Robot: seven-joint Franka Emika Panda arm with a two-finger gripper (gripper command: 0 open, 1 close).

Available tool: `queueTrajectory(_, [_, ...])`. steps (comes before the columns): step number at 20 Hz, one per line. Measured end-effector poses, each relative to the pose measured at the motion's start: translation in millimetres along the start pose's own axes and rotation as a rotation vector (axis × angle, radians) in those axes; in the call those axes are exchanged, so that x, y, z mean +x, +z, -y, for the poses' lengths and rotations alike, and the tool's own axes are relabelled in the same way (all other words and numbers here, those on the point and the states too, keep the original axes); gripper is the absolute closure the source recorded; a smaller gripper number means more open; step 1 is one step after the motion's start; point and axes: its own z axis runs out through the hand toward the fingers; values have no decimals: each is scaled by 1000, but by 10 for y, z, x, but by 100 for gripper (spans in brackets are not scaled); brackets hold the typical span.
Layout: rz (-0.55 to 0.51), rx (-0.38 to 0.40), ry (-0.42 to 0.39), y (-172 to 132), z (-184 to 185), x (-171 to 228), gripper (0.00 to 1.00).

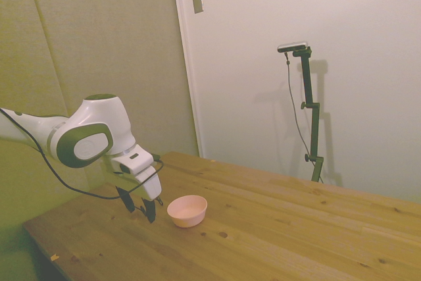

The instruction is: Load the bowl

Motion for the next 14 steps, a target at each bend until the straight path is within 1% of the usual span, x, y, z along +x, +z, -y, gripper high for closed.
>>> queueTrajectory(3, [1,-1,3,11,5,3,0])
queueTrajectory(7, [-30,18,35,-52,91,90,0])
queueTrajectory(10, [-68,22,78,-94,202,304,0])
queueTrajectory(14, [-82,21,131,-11,395,608,0])
